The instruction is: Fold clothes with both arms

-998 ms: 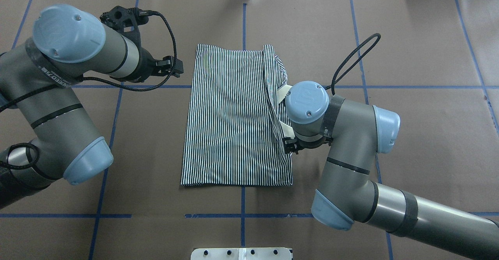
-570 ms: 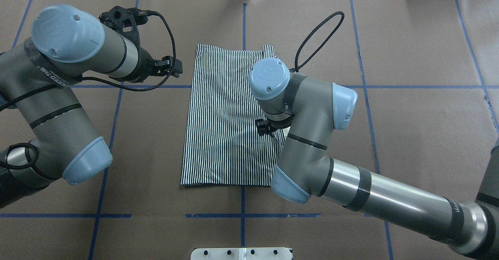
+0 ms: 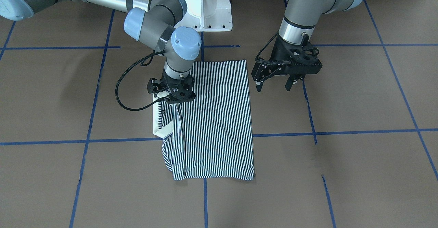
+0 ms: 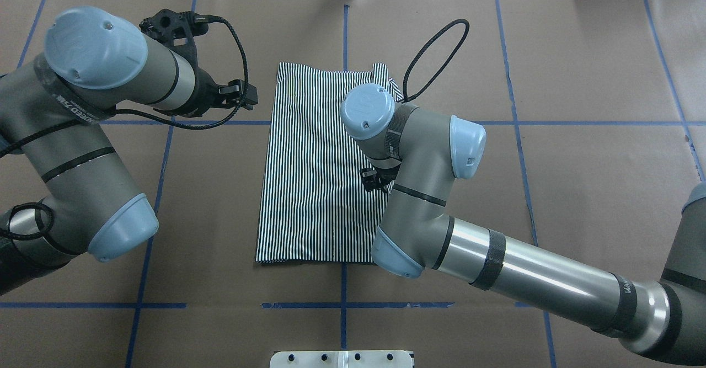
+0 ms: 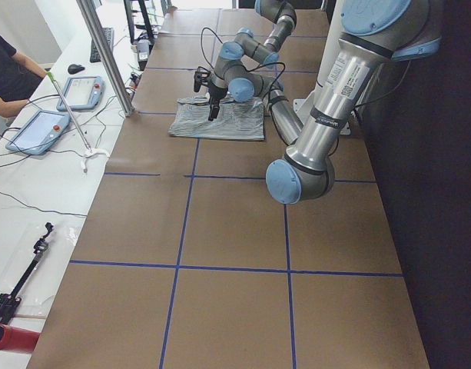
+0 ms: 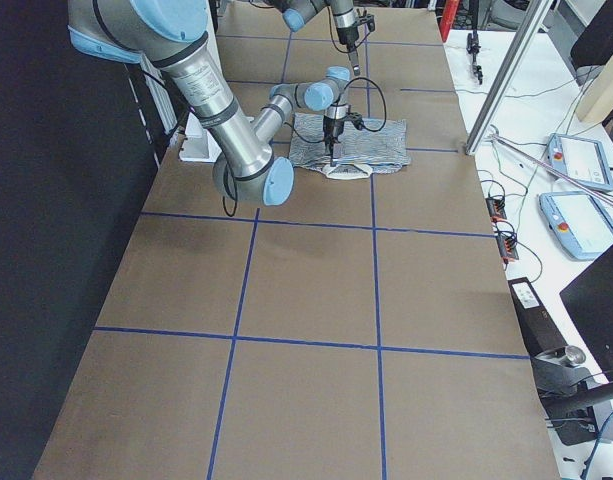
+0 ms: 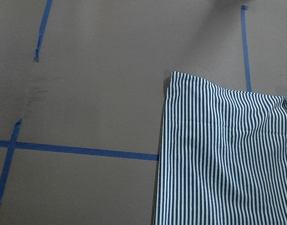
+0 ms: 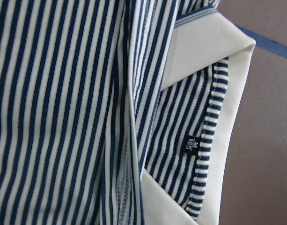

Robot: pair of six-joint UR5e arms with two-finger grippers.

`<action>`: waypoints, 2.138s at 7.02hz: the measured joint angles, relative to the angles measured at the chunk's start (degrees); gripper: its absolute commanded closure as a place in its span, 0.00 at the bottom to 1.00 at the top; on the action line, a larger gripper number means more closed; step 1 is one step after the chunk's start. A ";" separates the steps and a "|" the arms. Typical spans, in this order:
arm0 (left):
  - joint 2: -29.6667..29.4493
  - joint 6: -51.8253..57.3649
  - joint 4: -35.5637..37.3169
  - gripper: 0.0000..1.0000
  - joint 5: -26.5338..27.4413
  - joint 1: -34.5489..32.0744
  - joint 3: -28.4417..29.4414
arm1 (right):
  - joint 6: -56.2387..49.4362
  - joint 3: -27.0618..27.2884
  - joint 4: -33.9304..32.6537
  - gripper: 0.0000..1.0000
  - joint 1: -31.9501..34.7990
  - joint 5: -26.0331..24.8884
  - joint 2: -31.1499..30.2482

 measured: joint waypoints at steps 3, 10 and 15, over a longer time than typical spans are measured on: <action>0.04 0.00 -0.13 0.00 0.07 0.00 0.11 | -0.03 -0.27 0.07 0.00 -0.50 0.00 -0.35; -0.60 -0.05 0.00 0.00 -0.01 0.09 -0.14 | -8.63 4.13 0.45 0.00 7.20 0.67 -7.29; -0.40 3.23 0.51 0.00 -1.58 -1.55 -0.24 | -7.71 -12.02 15.62 0.00 9.23 0.23 5.18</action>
